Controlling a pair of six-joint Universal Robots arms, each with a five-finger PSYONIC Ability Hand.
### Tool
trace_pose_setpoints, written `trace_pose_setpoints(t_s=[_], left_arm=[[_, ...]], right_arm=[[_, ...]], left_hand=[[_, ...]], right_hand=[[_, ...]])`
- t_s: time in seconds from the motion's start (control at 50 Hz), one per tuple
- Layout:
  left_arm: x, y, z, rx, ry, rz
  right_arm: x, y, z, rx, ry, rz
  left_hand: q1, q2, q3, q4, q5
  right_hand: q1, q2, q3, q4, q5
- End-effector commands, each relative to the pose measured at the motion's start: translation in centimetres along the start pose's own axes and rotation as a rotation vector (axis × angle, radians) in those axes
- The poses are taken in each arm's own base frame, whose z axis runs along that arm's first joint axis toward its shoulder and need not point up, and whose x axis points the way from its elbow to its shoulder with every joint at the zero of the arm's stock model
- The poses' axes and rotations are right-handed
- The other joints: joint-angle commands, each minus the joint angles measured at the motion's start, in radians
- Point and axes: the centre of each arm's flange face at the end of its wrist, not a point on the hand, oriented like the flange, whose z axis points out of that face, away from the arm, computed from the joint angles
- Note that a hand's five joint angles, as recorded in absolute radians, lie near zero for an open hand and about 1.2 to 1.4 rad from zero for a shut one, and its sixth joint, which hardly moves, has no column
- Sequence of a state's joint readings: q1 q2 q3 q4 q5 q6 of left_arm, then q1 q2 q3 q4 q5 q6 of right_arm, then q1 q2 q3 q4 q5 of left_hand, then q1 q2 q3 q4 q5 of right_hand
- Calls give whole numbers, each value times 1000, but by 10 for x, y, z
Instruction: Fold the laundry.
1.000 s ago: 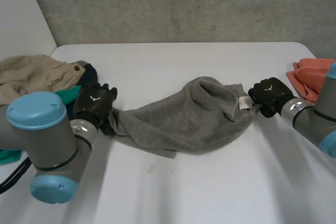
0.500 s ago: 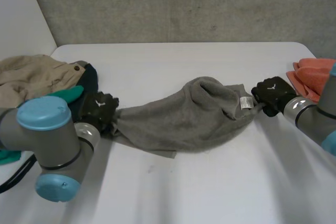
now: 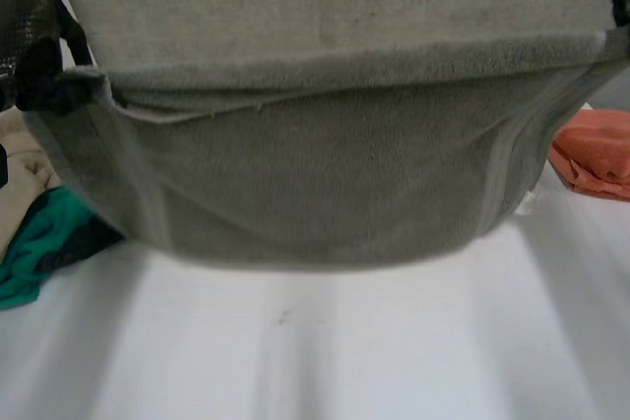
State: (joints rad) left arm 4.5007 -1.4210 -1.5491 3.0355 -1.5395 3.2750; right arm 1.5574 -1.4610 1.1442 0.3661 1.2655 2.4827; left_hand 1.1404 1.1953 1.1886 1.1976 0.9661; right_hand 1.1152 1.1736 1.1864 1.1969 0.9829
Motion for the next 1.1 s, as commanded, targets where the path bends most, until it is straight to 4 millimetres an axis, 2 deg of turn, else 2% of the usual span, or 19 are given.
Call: trace_pose_setpoints(t_s=[0.02,0.12,0.16,0.22,0.26,0.32,0.38,0.44,0.52,0.62,0.68,0.72,0.74,0.8,0.82,0.88,0.9,0.96,1.1], left_arm=[[4,47,29,-220,60,-91],[9,93,66,-337,56,-96],[8,101,88,-323,30,-87],[2,96,112,-261,-8,-83],[-4,79,133,-159,-41,-85],[-15,28,159,108,-87,-113],[-22,-9,166,323,-97,-169],[-24,-37,163,463,-79,-214],[-23,-31,157,430,-64,-221],[-26,4,148,290,-75,-221],[-22,50,136,143,-71,-226],[-18,70,130,84,-65,-227],[-14,90,124,31,-53,-229],[-6,121,114,-46,-34,-228],[-1,141,108,-95,-20,-222],[7,170,97,-157,1,-206],[13,188,91,-193,20,-190],[22,216,80,-245,56,-130],[24,231,71,-271,85,1]], right_arm=[[-41,26,19,-74,-150,32],[-72,57,48,-133,-198,52],[-78,66,66,-126,-156,53],[-76,61,86,-67,-61,58],[-65,47,104,37,60,82],[-40,12,120,278,221,126],[-13,-31,119,581,356,175],[-3,-47,113,709,405,188],[-6,-49,107,751,381,180],[-24,-22,109,613,273,189],[-50,12,110,449,156,208],[-62,29,109,374,105,216],[-74,47,107,305,63,218],[-93,71,104,205,5,214],[-104,87,101,140,-28,206],[-121,109,96,58,-76,191],[-131,121,93,9,-103,181],[-142,136,88,-52,-140,164],[-155,152,81,-134,-188,141]], left_hand=[[256,201,208,199,256],[256,201,208,199,256],[256,201,208,199,256],[256,201,208,199,256],[256,201,208,199,256],[256,201,208,199,256],[256,201,208,199,256],[256,201,208,199,256],[256,201,208,199,256],[256,201,208,199,256],[256,201,208,199,256],[256,201,208,199,256],[256,201,208,199,256],[256,201,208,199,256],[256,201,208,199,256],[256,201,208,199,256],[213,158,164,155,212],[36,-19,-12,-21,36],[-187,-242,-235,-244,-187]], right_hand=[[281,223,210,199,239],[281,223,210,199,239],[281,223,210,199,239],[281,223,210,199,239],[281,223,210,199,239],[281,223,210,199,239],[281,223,210,199,239],[281,223,210,199,239],[281,223,210,199,239],[281,223,210,199,239],[281,223,210,199,239],[281,223,210,199,239],[281,223,210,199,239],[281,223,210,199,239],[281,223,210,199,239],[281,223,210,199,239],[281,223,210,199,239],[281,223,210,199,239],[281,223,210,199,239]])
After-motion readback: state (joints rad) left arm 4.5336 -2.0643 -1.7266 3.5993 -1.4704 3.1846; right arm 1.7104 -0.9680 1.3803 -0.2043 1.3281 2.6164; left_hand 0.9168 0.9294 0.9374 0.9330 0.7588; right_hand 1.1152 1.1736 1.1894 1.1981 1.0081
